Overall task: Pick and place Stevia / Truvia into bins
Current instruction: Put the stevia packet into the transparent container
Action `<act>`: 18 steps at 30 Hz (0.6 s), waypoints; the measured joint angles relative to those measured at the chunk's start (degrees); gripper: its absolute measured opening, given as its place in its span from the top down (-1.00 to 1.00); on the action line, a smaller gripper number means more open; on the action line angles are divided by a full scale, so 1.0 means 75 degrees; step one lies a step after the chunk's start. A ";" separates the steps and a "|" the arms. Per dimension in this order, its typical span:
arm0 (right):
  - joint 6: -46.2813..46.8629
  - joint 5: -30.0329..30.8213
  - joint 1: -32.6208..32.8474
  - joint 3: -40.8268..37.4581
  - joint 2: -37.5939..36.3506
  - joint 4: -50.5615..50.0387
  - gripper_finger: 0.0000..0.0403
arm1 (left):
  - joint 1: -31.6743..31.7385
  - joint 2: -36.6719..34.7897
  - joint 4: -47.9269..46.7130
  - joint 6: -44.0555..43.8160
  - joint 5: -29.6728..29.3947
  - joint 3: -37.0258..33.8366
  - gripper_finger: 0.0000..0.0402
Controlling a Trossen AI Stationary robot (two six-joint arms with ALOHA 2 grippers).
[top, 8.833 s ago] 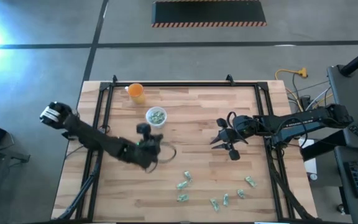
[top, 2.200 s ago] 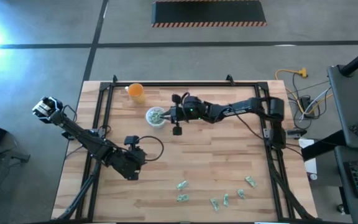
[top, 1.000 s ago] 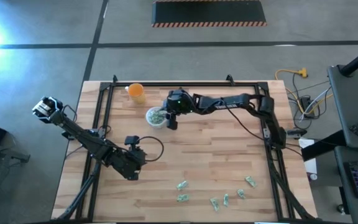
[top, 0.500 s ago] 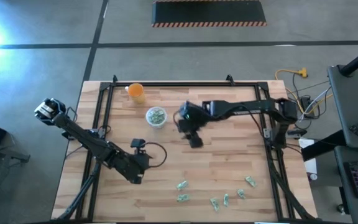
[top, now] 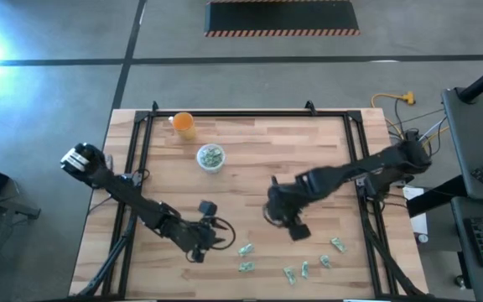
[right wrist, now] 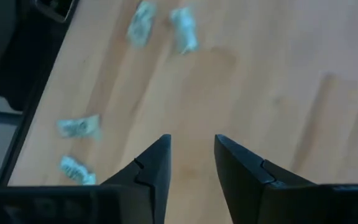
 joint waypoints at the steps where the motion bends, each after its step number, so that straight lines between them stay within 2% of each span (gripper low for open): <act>1: 0.0165 0.0081 0.0190 -0.0229 -0.0123 0.0140 0.44 | 0.0000 0.0142 0.0190 0.0042 0.0009 0.0000 0.27; 5: 0.1229 0.0819 0.0881 -0.1070 -0.0659 0.0421 0.48 | 0.0003 0.0654 0.0638 0.0046 0.0192 0.0058 0.27; 11: 0.3023 0.2361 0.2013 -0.2340 -0.1640 0.0850 0.54 | 0.0088 0.1307 0.1891 0.0042 0.1166 0.0053 0.27; 14: 0.3758 0.3047 0.2657 -0.2891 -0.2124 0.1145 0.56 | 0.0167 0.1596 0.2077 0.0043 0.1530 0.0122 0.27; 18: 0.4271 0.4259 0.3512 -0.3479 -0.2707 0.1703 0.60 | 0.0299 0.1838 0.2140 0.0042 0.1572 0.0275 0.27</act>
